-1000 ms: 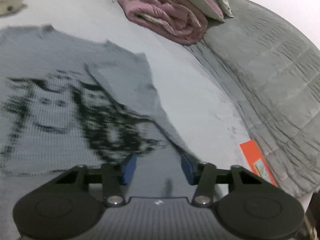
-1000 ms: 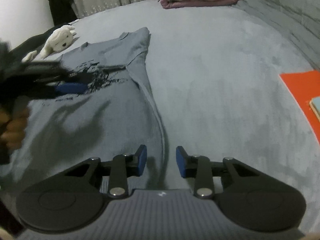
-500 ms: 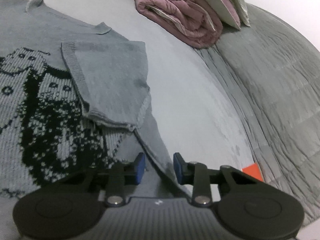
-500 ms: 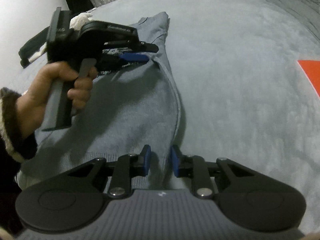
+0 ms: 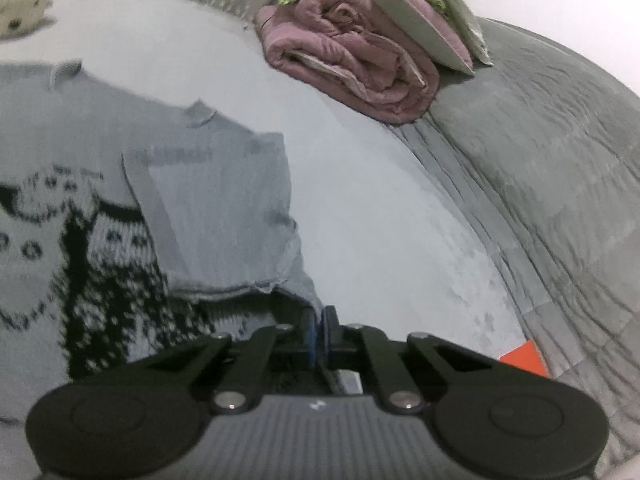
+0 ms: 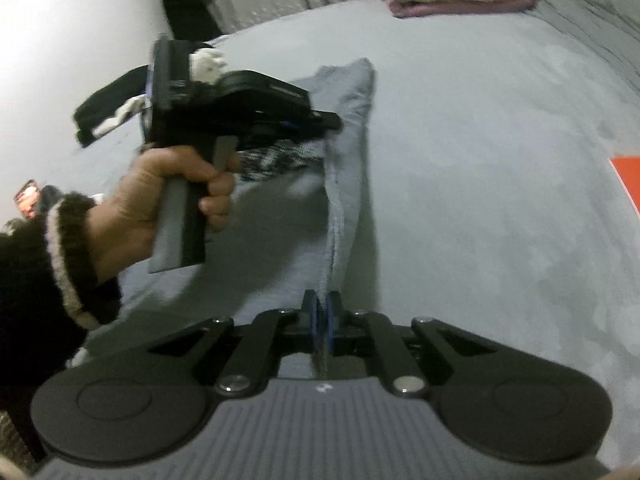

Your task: Fold clothes

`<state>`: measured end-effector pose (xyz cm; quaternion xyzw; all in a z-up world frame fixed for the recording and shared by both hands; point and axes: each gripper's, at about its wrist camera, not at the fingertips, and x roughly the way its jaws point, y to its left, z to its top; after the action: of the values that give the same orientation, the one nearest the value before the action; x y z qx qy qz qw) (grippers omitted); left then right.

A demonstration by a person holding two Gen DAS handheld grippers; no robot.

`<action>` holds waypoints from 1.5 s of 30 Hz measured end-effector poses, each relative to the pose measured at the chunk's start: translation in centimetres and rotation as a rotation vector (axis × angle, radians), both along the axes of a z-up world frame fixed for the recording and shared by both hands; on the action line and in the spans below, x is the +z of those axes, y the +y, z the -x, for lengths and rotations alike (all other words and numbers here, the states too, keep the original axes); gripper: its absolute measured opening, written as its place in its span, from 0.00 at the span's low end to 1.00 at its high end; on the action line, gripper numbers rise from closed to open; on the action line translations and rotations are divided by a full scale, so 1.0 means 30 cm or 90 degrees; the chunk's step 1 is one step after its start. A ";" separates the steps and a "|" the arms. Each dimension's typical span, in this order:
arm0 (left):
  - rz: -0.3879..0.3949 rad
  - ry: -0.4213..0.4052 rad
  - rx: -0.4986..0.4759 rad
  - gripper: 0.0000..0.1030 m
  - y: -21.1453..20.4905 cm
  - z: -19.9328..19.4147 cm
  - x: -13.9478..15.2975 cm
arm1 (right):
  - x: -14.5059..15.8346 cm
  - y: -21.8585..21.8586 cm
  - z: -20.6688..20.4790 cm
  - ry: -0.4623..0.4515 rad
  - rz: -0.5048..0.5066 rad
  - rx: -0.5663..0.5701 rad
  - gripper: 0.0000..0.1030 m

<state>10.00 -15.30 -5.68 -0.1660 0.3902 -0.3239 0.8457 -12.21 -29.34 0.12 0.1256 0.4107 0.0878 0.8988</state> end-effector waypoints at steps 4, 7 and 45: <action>-0.014 -0.026 -0.008 0.03 0.025 0.001 0.018 | 0.025 0.045 -0.014 -0.013 -0.005 0.039 0.05; -0.021 -0.038 -0.010 0.03 0.042 -0.003 0.023 | 0.018 0.082 -0.050 -0.007 -0.010 0.071 0.05; -0.059 -0.054 0.090 0.37 0.188 -0.309 -0.082 | -0.096 -0.182 -0.635 0.001 -0.087 0.048 0.48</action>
<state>19.26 -9.66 -8.14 -0.1398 0.3559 -0.2517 0.8891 6.83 -34.81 -2.75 0.1714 0.4089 0.1491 0.8838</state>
